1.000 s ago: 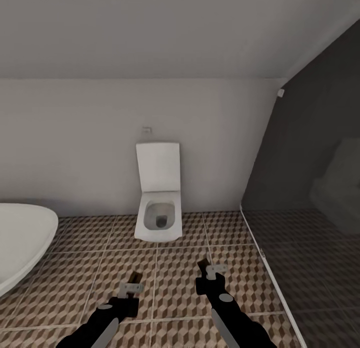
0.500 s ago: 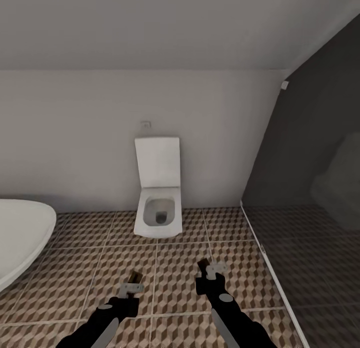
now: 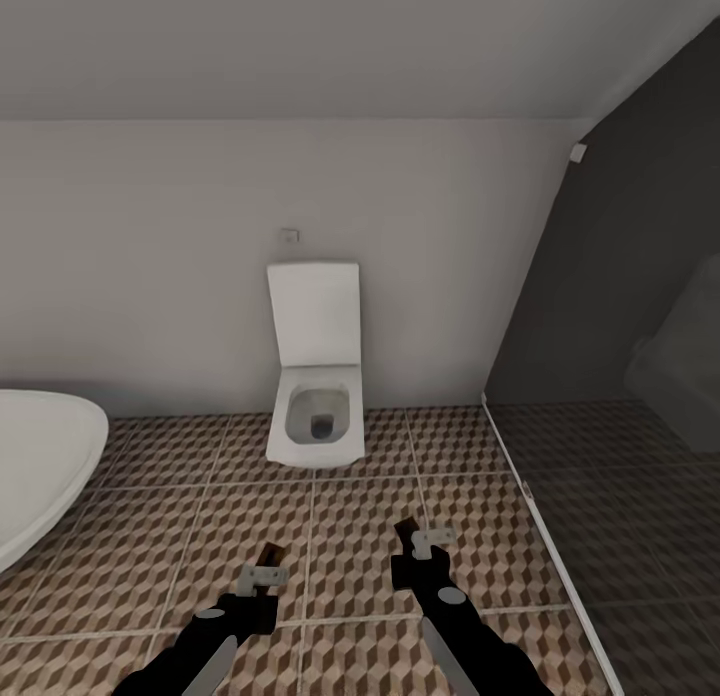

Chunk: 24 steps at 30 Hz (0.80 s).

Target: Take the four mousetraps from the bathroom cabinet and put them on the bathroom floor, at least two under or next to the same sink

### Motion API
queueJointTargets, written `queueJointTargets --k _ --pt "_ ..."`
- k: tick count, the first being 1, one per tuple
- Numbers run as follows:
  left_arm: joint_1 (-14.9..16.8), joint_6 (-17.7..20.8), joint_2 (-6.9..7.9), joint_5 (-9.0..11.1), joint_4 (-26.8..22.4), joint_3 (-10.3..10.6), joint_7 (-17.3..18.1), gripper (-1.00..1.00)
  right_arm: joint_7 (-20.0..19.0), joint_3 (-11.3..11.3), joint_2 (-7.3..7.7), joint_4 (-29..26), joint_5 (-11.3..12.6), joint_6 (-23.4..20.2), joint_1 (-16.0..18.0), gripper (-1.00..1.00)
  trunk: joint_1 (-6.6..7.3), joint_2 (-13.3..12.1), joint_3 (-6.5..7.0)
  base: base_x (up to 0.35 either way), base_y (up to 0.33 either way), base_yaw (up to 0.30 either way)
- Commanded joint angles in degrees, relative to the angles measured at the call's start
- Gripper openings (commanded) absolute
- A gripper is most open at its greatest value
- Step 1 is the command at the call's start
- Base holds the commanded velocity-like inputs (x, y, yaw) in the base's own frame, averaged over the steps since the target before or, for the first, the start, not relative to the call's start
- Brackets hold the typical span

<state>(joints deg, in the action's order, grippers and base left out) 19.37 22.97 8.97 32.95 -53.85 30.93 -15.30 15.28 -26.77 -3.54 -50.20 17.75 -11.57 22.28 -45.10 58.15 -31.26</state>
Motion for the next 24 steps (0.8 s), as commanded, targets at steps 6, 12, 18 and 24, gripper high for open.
queueJointTargets --k 6,12,18,24 --pt "0.1 0.1 0.08 0.4 -0.1 0.3 -0.5 -1.00 0.5 -0.2 0.05 -0.1 0.4 -0.2 0.0 -1.00 -1.33 2.5 -1.69 0.000 0.000 0.000" --pt "0.1 0.1 0.08 0.4 -0.1 0.3 -0.5 -1.00 0.5 -0.2 0.03 -0.1 0.4 -0.2 0.0 -1.00 -2.65 4.9 -3.32 0.000 0.000 0.000" --pt "0.1 0.1 0.08 0.4 -0.1 0.3 -0.5 -1.00 0.6 -0.2 0.03 -0.1 0.4 -0.2 0.0 -1.00 -3.96 7.3 -4.95 0.000 0.000 0.000" --pt "0.1 0.1 0.08 0.4 -0.1 0.3 -0.5 -1.00 0.6 -0.2 0.03 -0.1 0.4 -0.2 0.0 -1.00 -5.28 9.7 -6.57 0.000 0.000 0.000"
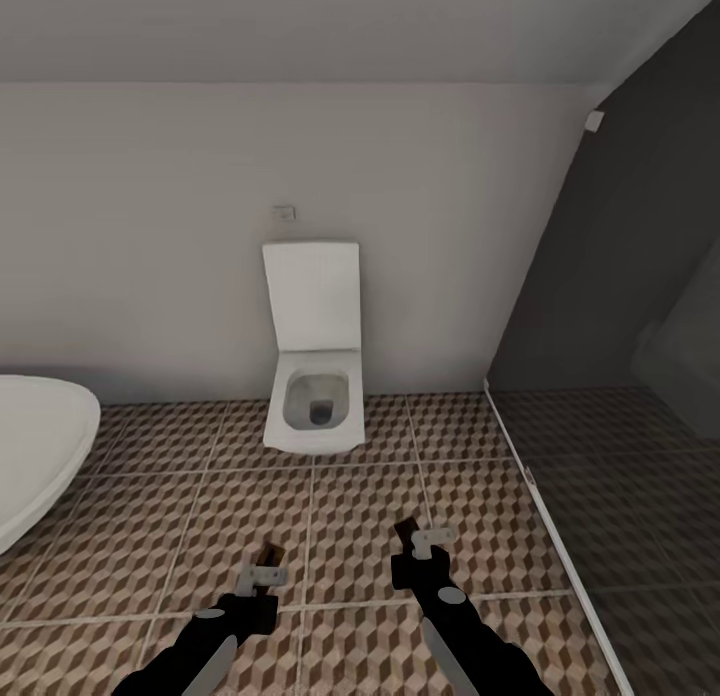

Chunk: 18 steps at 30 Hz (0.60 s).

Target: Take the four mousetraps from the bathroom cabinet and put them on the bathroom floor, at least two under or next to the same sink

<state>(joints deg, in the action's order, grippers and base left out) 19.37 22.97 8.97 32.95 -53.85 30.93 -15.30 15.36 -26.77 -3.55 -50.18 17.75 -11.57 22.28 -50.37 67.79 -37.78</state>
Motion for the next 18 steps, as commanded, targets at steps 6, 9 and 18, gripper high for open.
queueJointTargets --k 6,9,18 --pt "0.1 0.1 0.08 0.4 -0.1 0.3 -0.5 -1.00 0.5 -0.2 0.10 -0.2 0.4 -0.2 0.0 -1.00 -1.32 2.5 -1.69 0.000 0.000 0.000" --pt "0.1 0.1 0.06 0.4 -0.1 0.4 -0.5 -1.00 0.5 -0.2 0.12 -0.1 0.4 -0.2 0.0 -1.00 -1.98 3.7 -2.50 0.000 0.000 0.000" --pt "0.1 0.1 0.03 0.4 -0.1 0.4 -0.5 -1.00 0.5 -0.2 0.11 -0.2 0.4 -0.2 0.0 -1.00 -3.96 7.3 -4.94 0.000 0.000 0.000"
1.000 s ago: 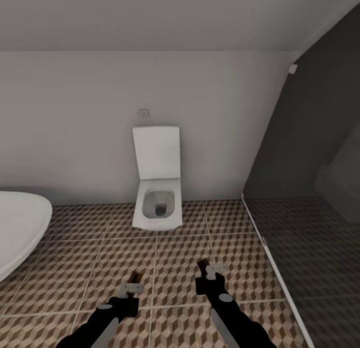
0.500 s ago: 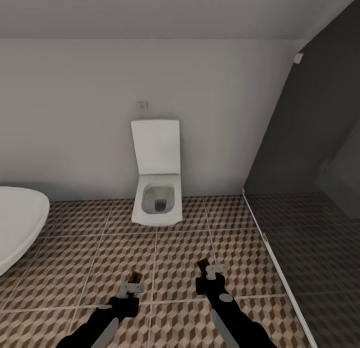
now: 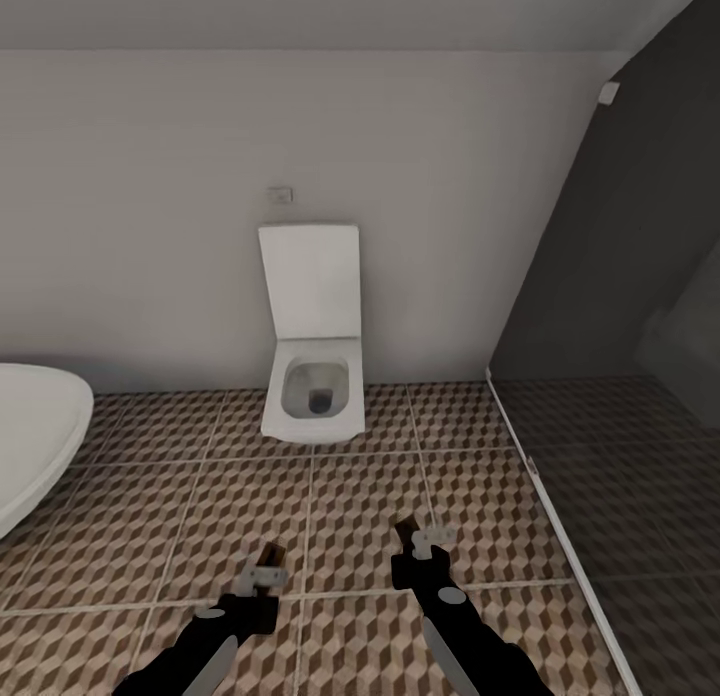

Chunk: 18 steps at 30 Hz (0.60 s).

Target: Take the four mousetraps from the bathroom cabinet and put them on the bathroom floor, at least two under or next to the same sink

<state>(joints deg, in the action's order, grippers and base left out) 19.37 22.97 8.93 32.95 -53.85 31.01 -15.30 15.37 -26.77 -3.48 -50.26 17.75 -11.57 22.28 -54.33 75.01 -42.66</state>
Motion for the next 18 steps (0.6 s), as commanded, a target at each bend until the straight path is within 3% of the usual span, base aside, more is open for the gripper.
queueJointTargets --k 1,11,18 --pt "0.0 0.1 0.08 0.4 -0.1 0.3 -0.5 -1.00 0.5 -0.2 0.04 -0.1 0.4 -0.2 0.0 -1.00 -0.23 0.4 -0.33 0.000 0.000 0.000" --pt "0.1 0.1 0.11 0.4 -0.1 0.3 -0.5 -1.00 0.5 -0.2 -0.04 -0.1 0.4 -0.2 0.0 -1.00 -2.42 4.5 -3.04 0.000 0.000 0.000" --pt "0.1 0.1 0.12 0.4 -1.2 0.3 -0.5 -1.00 0.5 -0.2 0.00 -0.1 0.4 -0.2 0.0 -1.00 -2.64 4.9 -3.86 0.000 0.000 0.000"
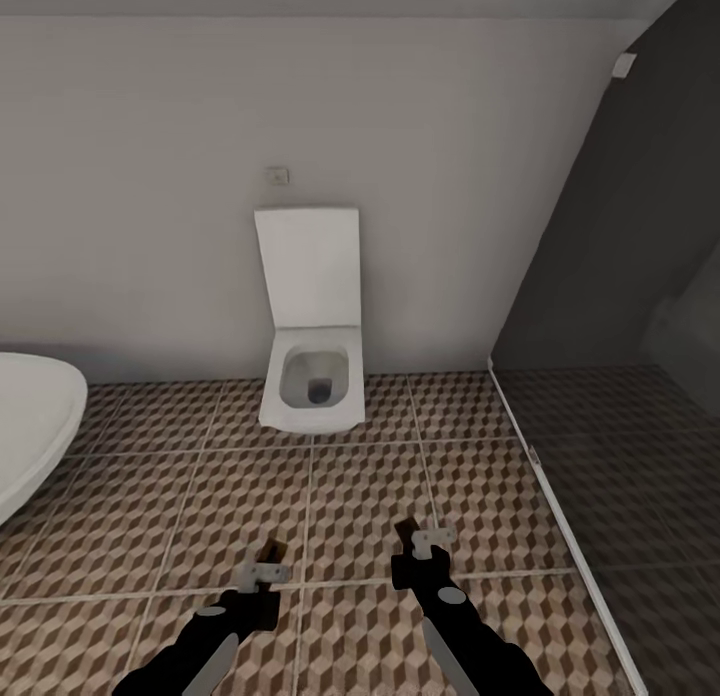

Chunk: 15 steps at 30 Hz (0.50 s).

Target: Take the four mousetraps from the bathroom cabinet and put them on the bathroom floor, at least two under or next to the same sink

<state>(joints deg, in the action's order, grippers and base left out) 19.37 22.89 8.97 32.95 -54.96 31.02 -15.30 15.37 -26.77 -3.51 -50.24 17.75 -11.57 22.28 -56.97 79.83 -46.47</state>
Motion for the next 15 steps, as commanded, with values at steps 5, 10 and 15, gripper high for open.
queueJointTargets --k 5,10,15 --pt "0.0 0.2 0.07 0.4 -0.5 0.3 -0.5 -1.00 0.5 -0.2 0.06 -0.1 0.4 -0.2 0.0 -1.00 -1.10 2.0 -1.38 0.000 0.000 0.000" --pt "0.0 0.2 0.08 0.4 -0.6 0.3 -0.5 -1.00 0.5 -0.2 0.06 -0.1 0.4 -0.2 0.0 -1.00 -2.20 4.1 -2.71 0.000 0.000 0.000" --pt "0.0 0.2 0.08 0.4 -1.3 0.3 -0.5 -1.00 0.5 -0.2 0.02 -0.1 0.4 -0.2 0.0 -1.00 -3.30 6.1 -4.05 0.000 0.000 0.000"
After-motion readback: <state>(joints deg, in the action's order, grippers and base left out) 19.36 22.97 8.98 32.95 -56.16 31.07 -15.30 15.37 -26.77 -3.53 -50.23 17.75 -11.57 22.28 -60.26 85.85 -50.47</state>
